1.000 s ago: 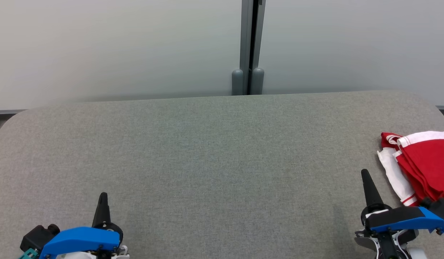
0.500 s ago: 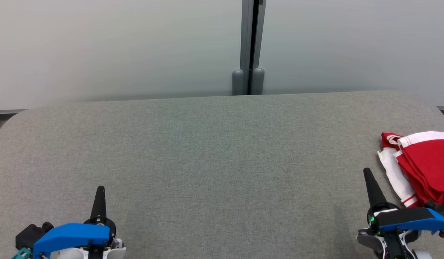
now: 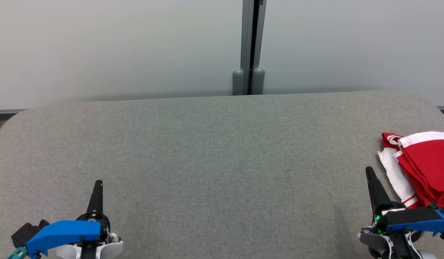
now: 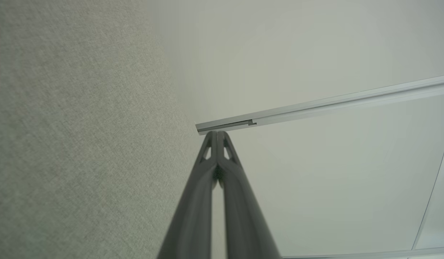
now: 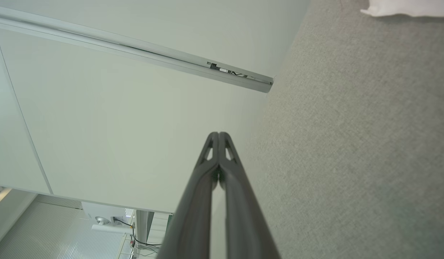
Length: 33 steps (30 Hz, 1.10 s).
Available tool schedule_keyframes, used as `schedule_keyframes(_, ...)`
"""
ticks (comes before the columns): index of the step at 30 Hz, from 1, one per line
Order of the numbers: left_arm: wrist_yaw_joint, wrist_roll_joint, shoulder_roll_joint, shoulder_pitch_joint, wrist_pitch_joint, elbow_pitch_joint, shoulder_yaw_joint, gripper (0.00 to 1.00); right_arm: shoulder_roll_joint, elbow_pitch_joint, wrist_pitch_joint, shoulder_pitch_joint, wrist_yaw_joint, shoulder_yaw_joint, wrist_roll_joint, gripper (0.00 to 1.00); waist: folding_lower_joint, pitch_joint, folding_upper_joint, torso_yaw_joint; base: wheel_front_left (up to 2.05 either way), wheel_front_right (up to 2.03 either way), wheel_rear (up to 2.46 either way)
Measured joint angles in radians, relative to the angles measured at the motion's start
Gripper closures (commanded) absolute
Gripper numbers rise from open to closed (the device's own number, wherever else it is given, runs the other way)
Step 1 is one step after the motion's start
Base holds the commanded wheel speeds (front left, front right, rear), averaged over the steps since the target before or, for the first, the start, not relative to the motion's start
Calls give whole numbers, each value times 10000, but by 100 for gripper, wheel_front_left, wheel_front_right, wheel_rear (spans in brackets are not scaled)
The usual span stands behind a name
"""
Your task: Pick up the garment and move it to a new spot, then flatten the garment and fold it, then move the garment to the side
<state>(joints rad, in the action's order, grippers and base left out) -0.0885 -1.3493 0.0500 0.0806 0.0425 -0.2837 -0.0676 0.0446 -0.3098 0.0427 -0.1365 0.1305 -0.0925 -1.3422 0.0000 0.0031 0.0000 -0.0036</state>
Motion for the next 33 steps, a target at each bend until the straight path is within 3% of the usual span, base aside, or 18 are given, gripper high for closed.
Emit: schedule_keyframes(33,-353,-2309,2,201,621,322,-424,100,15,573,633,181,0,-180,-2360,100,0,0,0,31,0,0,0)
